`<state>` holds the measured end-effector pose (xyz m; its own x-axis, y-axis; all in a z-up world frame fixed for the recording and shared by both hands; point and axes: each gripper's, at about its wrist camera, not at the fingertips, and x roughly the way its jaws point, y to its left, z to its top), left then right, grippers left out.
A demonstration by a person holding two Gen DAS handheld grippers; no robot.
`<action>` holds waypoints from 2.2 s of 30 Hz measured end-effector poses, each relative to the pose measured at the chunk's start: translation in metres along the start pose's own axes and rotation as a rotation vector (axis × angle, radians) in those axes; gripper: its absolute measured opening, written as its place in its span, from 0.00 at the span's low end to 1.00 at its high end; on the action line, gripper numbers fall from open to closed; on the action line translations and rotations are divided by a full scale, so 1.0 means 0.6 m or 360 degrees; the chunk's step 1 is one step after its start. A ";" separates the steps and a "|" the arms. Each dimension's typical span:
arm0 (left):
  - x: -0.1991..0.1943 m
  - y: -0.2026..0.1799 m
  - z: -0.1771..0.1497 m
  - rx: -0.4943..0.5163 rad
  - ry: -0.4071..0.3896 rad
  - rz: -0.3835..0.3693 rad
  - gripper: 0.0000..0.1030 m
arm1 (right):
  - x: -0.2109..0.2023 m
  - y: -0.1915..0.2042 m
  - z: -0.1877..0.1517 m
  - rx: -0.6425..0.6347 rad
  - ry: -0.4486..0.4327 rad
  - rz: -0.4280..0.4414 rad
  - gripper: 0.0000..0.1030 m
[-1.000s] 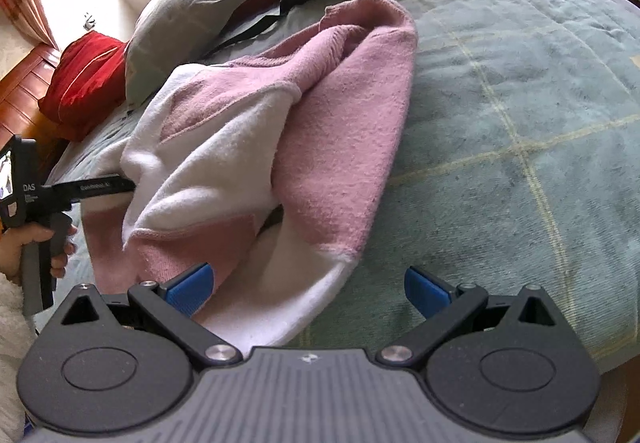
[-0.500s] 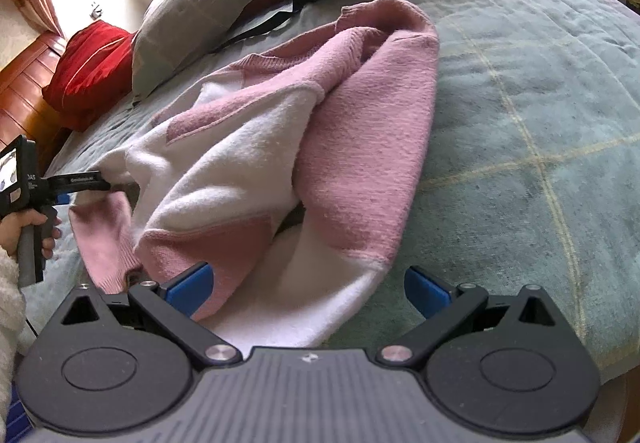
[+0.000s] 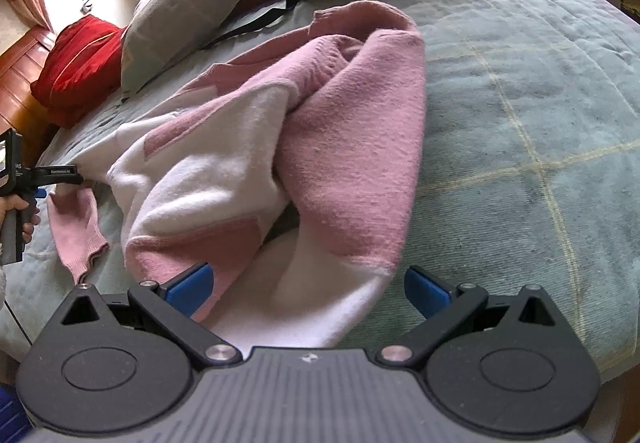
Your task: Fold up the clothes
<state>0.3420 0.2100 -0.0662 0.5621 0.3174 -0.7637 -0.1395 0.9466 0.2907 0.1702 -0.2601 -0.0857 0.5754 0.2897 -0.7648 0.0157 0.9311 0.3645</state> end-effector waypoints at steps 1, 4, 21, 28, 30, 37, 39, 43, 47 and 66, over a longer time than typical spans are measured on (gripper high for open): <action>-0.011 -0.001 -0.004 0.0016 -0.0007 -0.0021 0.99 | -0.001 0.003 -0.001 -0.0006 -0.0002 0.0004 1.00; -0.045 -0.005 -0.015 0.0063 -0.0028 -0.0085 0.99 | -0.006 0.009 -0.003 -0.0022 -0.0011 0.0012 1.00; -0.080 -0.127 -0.076 0.0154 0.0083 -0.0444 0.99 | -0.065 0.018 -0.021 -0.0036 -0.0107 0.0087 1.00; -0.057 -0.101 -0.099 0.0117 0.0149 -0.0302 1.00 | -0.061 0.007 -0.023 0.0001 -0.0099 0.0069 1.00; -0.063 -0.081 -0.108 0.0142 0.0145 -0.0248 1.00 | -0.056 0.004 -0.024 0.0014 -0.0088 0.0073 1.00; -0.081 -0.026 -0.125 0.0168 0.0115 -0.0064 1.00 | -0.045 0.019 -0.027 -0.0028 -0.0056 0.0112 1.00; -0.089 -0.034 -0.124 0.0195 0.0091 -0.0080 0.99 | -0.041 0.021 -0.027 -0.0023 -0.0050 0.0113 1.00; -0.092 -0.071 -0.120 0.0266 0.0054 -0.0105 0.99 | -0.037 0.022 -0.029 -0.0019 -0.0034 0.0108 1.00; -0.083 -0.104 -0.115 0.0290 0.0065 -0.0143 0.99 | -0.041 0.016 -0.031 -0.0014 -0.0042 0.0092 1.00; -0.076 -0.086 -0.109 0.0343 0.0073 0.0337 1.00 | -0.043 -0.006 -0.019 -0.0007 -0.0038 0.0189 1.00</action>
<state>0.2704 0.1506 -0.0842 0.5009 0.5135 -0.6968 -0.0711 0.8267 0.5581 0.1459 -0.2682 -0.0737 0.5925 0.3924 -0.7035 -0.0572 0.8916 0.4492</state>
